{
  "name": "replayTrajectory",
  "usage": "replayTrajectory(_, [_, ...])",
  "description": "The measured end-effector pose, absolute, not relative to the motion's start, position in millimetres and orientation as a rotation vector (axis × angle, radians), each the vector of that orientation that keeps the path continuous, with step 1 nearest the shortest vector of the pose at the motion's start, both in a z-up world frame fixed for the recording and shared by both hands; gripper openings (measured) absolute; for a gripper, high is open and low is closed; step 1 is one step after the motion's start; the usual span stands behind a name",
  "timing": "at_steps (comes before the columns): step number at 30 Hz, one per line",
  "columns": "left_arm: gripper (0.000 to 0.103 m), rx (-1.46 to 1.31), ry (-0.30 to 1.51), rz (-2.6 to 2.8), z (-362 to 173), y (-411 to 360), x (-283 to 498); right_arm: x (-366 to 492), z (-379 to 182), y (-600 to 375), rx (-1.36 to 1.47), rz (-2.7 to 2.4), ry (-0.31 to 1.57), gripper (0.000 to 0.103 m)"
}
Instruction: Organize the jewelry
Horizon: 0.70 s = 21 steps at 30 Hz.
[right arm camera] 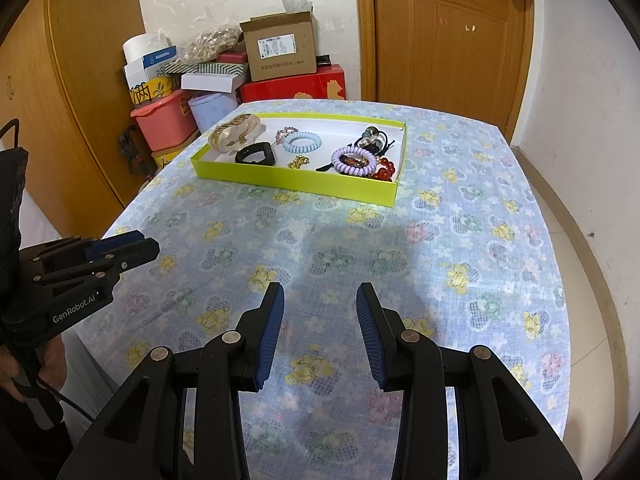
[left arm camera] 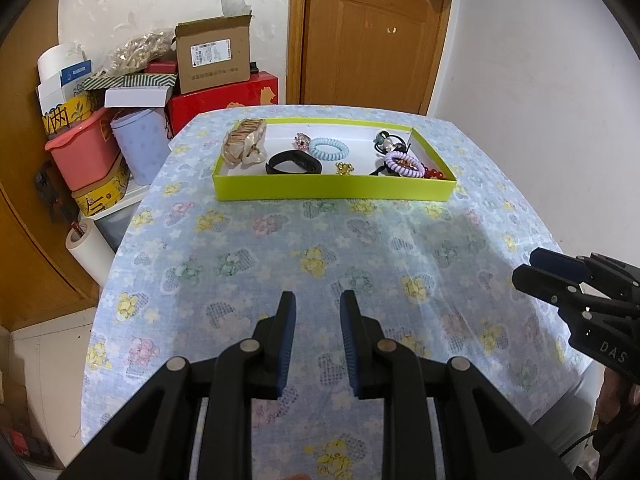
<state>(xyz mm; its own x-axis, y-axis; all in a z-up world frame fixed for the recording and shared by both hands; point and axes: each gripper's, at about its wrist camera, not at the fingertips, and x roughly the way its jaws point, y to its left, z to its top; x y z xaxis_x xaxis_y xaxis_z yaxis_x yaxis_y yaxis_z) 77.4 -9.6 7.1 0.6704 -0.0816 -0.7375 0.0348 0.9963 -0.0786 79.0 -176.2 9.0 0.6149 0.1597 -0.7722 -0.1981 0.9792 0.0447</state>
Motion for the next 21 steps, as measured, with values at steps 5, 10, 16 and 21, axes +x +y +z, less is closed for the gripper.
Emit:
replayTrajectory(5, [0.024,-0.060,0.835,-0.069,6.5,-9.6,77.6,79.5,9.2,-175.8,-0.047,0.206,0.885,0.039])
replayTrajectory(10, [0.024,-0.054,0.845,-0.068,4.3,-10.8,78.0,79.5,8.9,-176.0,-0.046,0.205,0.887,0.039])
replayTrajectory(16, [0.024,-0.047,0.847,-0.058,3.4,-10.3,77.9,79.4,8.7,-175.8,-0.046,0.204,0.888,0.039])
replayTrajectory(21, [0.024,-0.046,0.844,-0.054,3.3,-10.2,77.7,79.2,8.4,-175.7,-0.047,0.205,0.888,0.039])
